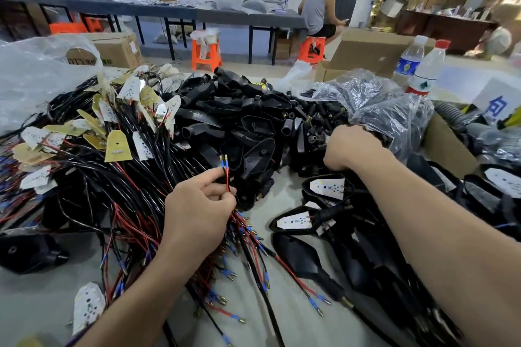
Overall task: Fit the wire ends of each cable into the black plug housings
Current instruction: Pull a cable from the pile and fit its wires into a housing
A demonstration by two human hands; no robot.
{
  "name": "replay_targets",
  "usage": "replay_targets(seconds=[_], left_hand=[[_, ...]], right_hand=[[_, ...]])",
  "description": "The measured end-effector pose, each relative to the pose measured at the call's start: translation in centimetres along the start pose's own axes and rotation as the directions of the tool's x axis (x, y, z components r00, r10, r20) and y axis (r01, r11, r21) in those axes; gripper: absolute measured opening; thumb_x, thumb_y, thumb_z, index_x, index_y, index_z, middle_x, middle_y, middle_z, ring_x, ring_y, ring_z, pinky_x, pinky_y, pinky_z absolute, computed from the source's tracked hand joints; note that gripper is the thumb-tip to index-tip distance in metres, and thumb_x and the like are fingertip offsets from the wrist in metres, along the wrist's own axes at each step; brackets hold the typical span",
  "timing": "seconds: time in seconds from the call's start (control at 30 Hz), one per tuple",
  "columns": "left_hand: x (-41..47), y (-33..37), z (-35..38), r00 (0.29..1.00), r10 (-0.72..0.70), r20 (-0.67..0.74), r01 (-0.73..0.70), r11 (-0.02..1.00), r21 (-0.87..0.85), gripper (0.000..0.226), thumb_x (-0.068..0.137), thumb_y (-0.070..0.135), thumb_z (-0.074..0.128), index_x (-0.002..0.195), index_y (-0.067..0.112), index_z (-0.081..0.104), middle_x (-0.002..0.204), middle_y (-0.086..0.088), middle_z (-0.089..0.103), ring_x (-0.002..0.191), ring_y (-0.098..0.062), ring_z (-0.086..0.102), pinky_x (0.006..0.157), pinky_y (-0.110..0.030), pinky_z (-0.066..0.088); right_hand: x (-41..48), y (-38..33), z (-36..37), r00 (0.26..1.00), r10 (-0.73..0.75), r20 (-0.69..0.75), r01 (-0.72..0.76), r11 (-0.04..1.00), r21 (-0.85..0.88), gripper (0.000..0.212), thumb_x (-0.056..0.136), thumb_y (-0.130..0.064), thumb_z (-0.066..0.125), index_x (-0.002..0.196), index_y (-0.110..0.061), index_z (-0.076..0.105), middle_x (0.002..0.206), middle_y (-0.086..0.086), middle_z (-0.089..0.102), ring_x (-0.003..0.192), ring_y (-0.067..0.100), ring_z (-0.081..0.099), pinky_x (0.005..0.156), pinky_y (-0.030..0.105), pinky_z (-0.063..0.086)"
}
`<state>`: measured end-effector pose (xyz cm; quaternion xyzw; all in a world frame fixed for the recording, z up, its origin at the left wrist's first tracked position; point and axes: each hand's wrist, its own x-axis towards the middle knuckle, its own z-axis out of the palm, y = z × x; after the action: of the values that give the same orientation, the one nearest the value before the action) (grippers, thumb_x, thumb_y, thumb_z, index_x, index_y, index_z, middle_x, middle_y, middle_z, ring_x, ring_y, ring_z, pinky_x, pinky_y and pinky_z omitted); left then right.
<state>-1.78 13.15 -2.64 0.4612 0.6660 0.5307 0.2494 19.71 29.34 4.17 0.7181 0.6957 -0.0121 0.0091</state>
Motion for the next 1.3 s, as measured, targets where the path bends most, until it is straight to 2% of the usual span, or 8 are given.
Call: replay_targets(seconds=[0.17,0.43,0.5,0.57,0.63,0.77,1.07,1.3], left_hand=[[-0.5,0.2,-0.2,0.997,0.061,-0.05,-0.059,0.997,0.044,0.083,0.084,0.009,0.079,0.154,0.037,0.043,0.082,0.02,0.077,0.075,0.009,0.071,0.064,-0.002,0.048],[-0.6,0.3,-0.1,0.999,0.045,-0.018,-0.043,0.997,0.061,0.026,0.085,0.007,0.077,0.094,0.031,0.076,0.078,0.026,0.075,0.073,0.008,0.072,0.066,-0.006,0.053],[-0.7,0.2,0.0,0.999,0.044,-0.017,-0.043,0.997,0.059,0.034,0.085,0.007,0.076,0.105,0.034,0.077,0.08,0.028,0.075,0.075,0.008,0.072,0.067,-0.006,0.053],[-0.7,0.1,0.0,0.998,0.05,-0.032,-0.049,0.998,0.035,0.032,0.085,0.004,0.075,0.101,0.031,0.08,0.079,0.028,0.075,0.076,0.008,0.072,0.068,-0.006,0.053],[-0.7,0.1,0.1,0.996,0.076,-0.056,-0.073,0.996,0.052,0.03,0.084,0.002,0.075,0.092,0.031,0.08,0.078,0.028,0.075,0.074,0.009,0.072,0.07,-0.006,0.053],[-1.2,0.4,0.2,0.977,0.171,-0.126,-0.153,0.978,0.142,0.031,0.081,0.004,0.072,0.084,0.033,0.079,0.075,0.03,0.072,0.072,0.012,0.069,0.068,0.0,0.046],[-1.2,-0.2,-0.1,0.916,0.362,-0.173,-0.304,0.907,0.291,0.014,0.085,0.024,0.082,0.087,0.037,0.078,0.122,0.024,0.065,0.115,0.022,0.047,0.099,0.005,0.023],[-1.3,-0.3,-0.5,0.918,0.351,-0.185,-0.321,0.931,0.172,0.029,0.088,0.024,0.081,0.104,0.048,0.076,0.09,0.021,0.066,0.093,0.003,0.063,0.079,-0.001,0.04]], right_hand=[[0.8,-0.4,0.4,0.995,-0.085,0.045,0.086,0.996,-0.039,0.014,0.084,-0.008,0.056,0.099,-0.007,0.055,0.118,0.019,0.063,0.091,0.036,0.057,0.077,0.037,0.048],[-2.2,-2.2,-0.8,0.946,-0.2,-0.255,0.263,0.934,0.243,0.016,0.086,-0.008,0.058,0.096,-0.018,0.053,0.099,0.009,0.065,0.085,0.032,0.057,0.071,0.032,0.043],[-4.6,-4.1,-0.5,0.937,-0.194,-0.291,0.339,0.703,0.625,0.02,0.087,-0.007,0.063,0.089,-0.023,0.052,0.089,0.004,0.068,0.08,0.027,0.066,0.066,0.027,0.051],[-7.6,-6.2,0.7,0.956,-0.207,-0.208,0.247,0.184,0.951,0.024,0.089,0.003,0.059,0.089,-0.02,0.051,0.085,0.01,0.074,0.079,0.031,0.074,0.071,0.036,0.063],[-9.5,-7.6,2.5,0.97,-0.181,-0.164,0.125,-0.205,0.971,0.026,0.093,0.011,0.052,0.094,-0.015,0.05,0.078,0.01,0.073,0.078,0.028,0.075,0.07,0.035,0.064],[-10.7,-8.1,4.8,0.995,-0.09,-0.034,-0.019,-0.526,0.85,0.021,0.099,0.01,0.05,0.099,-0.011,0.051,0.082,0.013,0.069,0.079,0.026,0.074,0.073,0.033,0.063],[-10.6,-7.4,5.5,0.967,-0.243,0.075,-0.217,-0.633,0.744,0.019,0.103,0.005,0.046,0.1,-0.012,0.053,0.09,0.02,0.068,0.082,0.028,0.073,0.078,0.04,0.063],[-10.2,-6.2,5.8,0.955,-0.274,0.112,-0.268,-0.643,0.717,0.017,0.105,0.0,0.048,0.099,-0.013,0.057,0.081,0.014,0.073,0.076,0.028,0.074,0.071,0.037,0.063]])
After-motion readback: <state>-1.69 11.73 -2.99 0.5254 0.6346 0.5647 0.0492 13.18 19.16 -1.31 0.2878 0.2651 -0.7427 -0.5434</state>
